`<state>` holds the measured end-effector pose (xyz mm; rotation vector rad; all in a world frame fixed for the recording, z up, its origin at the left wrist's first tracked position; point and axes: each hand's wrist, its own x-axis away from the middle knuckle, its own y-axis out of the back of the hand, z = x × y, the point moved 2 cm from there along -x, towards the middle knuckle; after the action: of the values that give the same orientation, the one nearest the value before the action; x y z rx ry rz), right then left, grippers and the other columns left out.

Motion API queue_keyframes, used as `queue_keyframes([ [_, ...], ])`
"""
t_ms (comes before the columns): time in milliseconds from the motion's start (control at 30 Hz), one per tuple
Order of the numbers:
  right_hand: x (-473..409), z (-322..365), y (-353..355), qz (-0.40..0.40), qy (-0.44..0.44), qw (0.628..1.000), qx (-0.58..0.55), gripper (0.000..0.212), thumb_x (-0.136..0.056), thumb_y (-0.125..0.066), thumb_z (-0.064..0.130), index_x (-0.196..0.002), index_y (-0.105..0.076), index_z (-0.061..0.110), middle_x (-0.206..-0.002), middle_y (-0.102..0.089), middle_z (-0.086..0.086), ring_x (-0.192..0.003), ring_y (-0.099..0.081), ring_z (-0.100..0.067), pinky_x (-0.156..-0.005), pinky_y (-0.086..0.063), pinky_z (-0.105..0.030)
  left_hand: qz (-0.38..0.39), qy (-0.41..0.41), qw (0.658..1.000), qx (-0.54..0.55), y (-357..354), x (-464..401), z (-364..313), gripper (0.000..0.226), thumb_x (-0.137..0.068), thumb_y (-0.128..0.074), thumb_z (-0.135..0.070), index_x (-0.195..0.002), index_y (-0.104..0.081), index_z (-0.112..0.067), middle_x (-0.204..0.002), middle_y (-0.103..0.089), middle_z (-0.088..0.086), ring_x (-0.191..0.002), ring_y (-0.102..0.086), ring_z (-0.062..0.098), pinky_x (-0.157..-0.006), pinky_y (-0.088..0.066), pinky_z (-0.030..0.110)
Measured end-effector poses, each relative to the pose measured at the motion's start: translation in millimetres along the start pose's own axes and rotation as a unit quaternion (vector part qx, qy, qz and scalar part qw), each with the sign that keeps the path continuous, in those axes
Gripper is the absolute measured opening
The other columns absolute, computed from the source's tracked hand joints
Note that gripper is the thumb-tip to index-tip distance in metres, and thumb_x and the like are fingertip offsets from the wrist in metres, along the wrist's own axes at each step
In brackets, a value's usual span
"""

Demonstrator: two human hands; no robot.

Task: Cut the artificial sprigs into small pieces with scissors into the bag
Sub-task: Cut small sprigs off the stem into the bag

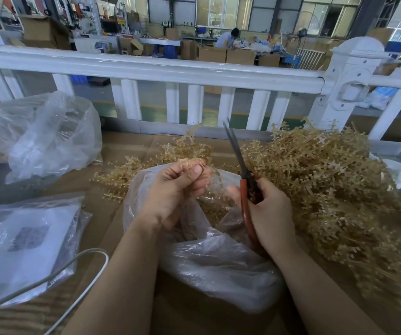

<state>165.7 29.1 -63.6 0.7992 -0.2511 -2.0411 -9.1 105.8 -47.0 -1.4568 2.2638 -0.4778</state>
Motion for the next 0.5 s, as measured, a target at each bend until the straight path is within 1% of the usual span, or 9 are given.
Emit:
queue_keyframes([
  [67,-2.7,-1.9,0.1,0.010,-0.027,0.999,-0.039,0.055,-0.066,-0.060,0.090,-0.083,-0.066,0.038,-0.075,-0.070,0.023,-0.067,-0.067,0.002,-0.058,-0.047,-0.022,0.001,0.009,1.000,0.004,0.3,-0.3,0.6,0.011,-0.078,-0.066,-0.012,-0.079,-0.076,-0.014,-0.075,-0.074,0.003,-0.064,-0.070,0.009,-0.058,-0.056,0.019],
  [100,-3.6,-2.8,-0.9,0.021,-0.037,0.998,-0.049,0.049,-0.067,-0.062,0.085,-0.087,-0.067,0.040,-0.075,-0.071,0.021,-0.066,-0.068,0.001,-0.059,-0.049,-0.024,0.003,0.015,1.000,0.000,0.1,-0.6,1.2,0.010,-0.078,-0.066,-0.013,-0.083,-0.075,-0.013,-0.076,-0.075,0.003,-0.065,-0.070,0.009,-0.058,-0.056,0.019],
  [167,-5.0,-5.1,-3.7,0.048,-0.049,0.996,-0.063,0.041,-0.066,-0.065,0.079,-0.094,-0.067,0.049,-0.078,-0.073,0.019,-0.068,-0.070,-0.002,-0.064,-0.057,-0.034,0.010,0.027,0.999,-0.016,-0.3,-0.8,2.4,0.017,-0.077,-0.067,-0.016,-0.092,-0.070,-0.010,-0.078,-0.075,0.002,-0.067,-0.070,0.008,-0.058,-0.055,0.018],
  [233,-5.5,-7.6,-6.0,0.069,-0.056,0.994,-0.067,0.040,-0.065,-0.068,0.076,-0.095,-0.069,0.049,-0.082,-0.075,0.019,-0.074,-0.071,-0.003,-0.074,-0.061,-0.043,0.014,0.034,0.999,-0.034,-0.9,-1.1,4.2,0.023,-0.077,-0.068,-0.017,-0.098,-0.068,-0.008,-0.080,-0.075,0.002,-0.067,-0.069,0.008,-0.058,-0.055,0.018],
  [267,-5.7,-8.0,-6.2,0.077,-0.059,0.993,-0.066,0.041,-0.064,-0.069,0.076,-0.093,-0.071,0.047,-0.084,-0.075,0.020,-0.077,-0.072,-0.002,-0.077,-0.061,-0.044,0.017,0.034,0.998,-0.040,-1.3,-0.9,5.2,0.025,-0.077,-0.068,-0.017,-0.100,-0.068,-0.007,-0.081,-0.074,0.003,-0.066,-0.069,0.009,-0.058,-0.054,0.019],
  [333,-6.5,-8.4,-6.4,0.086,-0.059,0.992,-0.073,0.042,-0.062,-0.071,0.074,-0.088,-0.074,0.041,-0.088,-0.075,0.022,-0.081,-0.071,0.001,-0.080,-0.061,-0.041,0.025,0.033,0.998,-0.049,-2.7,-0.3,7.0,0.026,-0.078,-0.069,-0.016,-0.101,-0.068,-0.004,-0.081,-0.073,0.005,-0.067,-0.068,0.011,-0.059,-0.054,0.021],
  [367,-6.8,-8.5,-6.5,0.090,-0.060,0.991,-0.080,0.040,-0.061,-0.072,0.072,-0.088,-0.074,0.042,-0.089,-0.075,0.023,-0.083,-0.071,0.002,-0.081,-0.061,-0.039,0.028,0.033,0.998,-0.055,-3.4,0.3,7.6,0.027,-0.079,-0.069,-0.016,-0.102,-0.068,-0.003,-0.081,-0.073,0.005,-0.069,-0.068,0.012,-0.059,-0.054,0.022],
  [433,-7.4,-7.5,-6.8,0.106,-0.057,0.989,-0.085,0.032,-0.061,-0.077,0.065,-0.088,-0.073,0.050,-0.092,-0.075,0.024,-0.086,-0.071,0.002,-0.081,-0.060,-0.034,0.036,0.037,0.997,-0.058,-4.7,1.1,8.6,0.027,-0.080,-0.070,-0.016,-0.103,-0.069,-0.002,-0.083,-0.073,0.007,-0.072,-0.068,0.015,-0.061,-0.055,0.024],
  [500,-7.8,-7.0,-7.1,0.123,-0.044,0.988,-0.085,0.029,-0.069,-0.087,0.048,-0.090,-0.070,0.059,-0.093,-0.075,0.022,-0.087,-0.072,0.000,-0.080,-0.059,-0.031,0.041,0.045,0.997,-0.057,-5.9,1.6,9.0,0.024,-0.080,-0.070,-0.015,-0.101,-0.071,-0.003,-0.088,-0.074,0.011,-0.076,-0.070,0.016,-0.062,-0.056,0.024],
])
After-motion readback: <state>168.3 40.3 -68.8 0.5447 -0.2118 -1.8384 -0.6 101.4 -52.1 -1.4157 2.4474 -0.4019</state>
